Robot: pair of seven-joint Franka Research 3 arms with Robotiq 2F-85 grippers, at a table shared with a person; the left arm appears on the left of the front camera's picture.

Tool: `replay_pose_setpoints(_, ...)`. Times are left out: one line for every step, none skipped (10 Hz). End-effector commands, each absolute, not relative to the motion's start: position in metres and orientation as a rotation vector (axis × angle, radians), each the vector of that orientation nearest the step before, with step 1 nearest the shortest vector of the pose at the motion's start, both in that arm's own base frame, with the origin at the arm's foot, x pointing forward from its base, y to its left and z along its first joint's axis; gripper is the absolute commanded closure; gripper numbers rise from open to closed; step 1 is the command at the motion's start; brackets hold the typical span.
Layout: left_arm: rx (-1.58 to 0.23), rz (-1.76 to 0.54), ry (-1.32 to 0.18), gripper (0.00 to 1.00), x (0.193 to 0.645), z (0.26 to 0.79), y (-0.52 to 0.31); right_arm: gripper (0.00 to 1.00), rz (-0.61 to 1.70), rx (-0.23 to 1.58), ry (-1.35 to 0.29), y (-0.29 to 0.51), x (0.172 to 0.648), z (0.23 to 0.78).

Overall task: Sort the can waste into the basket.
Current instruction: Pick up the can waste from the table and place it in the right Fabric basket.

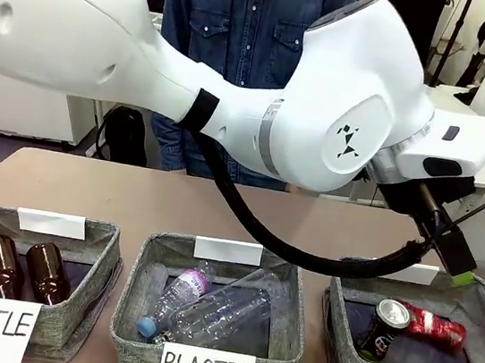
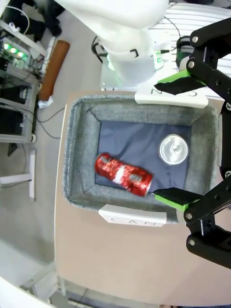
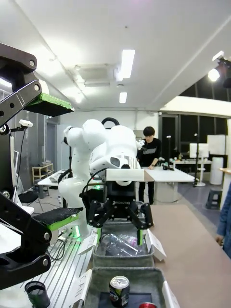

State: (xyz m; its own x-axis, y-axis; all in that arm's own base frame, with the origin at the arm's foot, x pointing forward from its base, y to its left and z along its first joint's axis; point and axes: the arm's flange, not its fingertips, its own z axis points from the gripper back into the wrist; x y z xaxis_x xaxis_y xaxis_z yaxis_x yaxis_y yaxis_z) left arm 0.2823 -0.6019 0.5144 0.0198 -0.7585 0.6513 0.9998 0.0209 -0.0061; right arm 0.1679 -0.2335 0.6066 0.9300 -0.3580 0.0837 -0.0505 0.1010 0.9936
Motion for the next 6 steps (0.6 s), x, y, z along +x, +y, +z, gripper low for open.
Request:
replay_pose_setpoints(-0.517,-1.455,-0.563,0.00,0.294,0.527,-0.585,0.00,-0.234,1.460,-0.340,-0.234,0.168,0.607)
replay_pose_setpoints(-0.484,-1.421,-0.550,0.00,0.308,0.531,-0.573,0.00,-0.203,1.423,-0.381,-0.253,0.147,0.619)
replay_pose_setpoints(-0.386,-1.350,-0.533,0.00,0.334,0.535,-0.546,0.00,-0.175,1.409,-0.395,-0.257,0.139,0.625)
replay_pose_setpoints(-0.304,-1.236,-0.470,0.00,0.366,0.545,-0.496,0.00,-0.118,1.468,-0.377,-0.253,0.136,0.627)
replay_pose_setpoints(-0.287,-1.129,-0.415,0.00,0.388,0.555,-0.449,0.00,-0.068,1.477,-0.334,-0.238,0.144,0.623)
replay_pose_setpoints(-0.296,-1.037,-0.346,0.00,0.401,0.565,-0.402,0.00,-0.040,1.455,-0.274,-0.216,0.162,0.616)
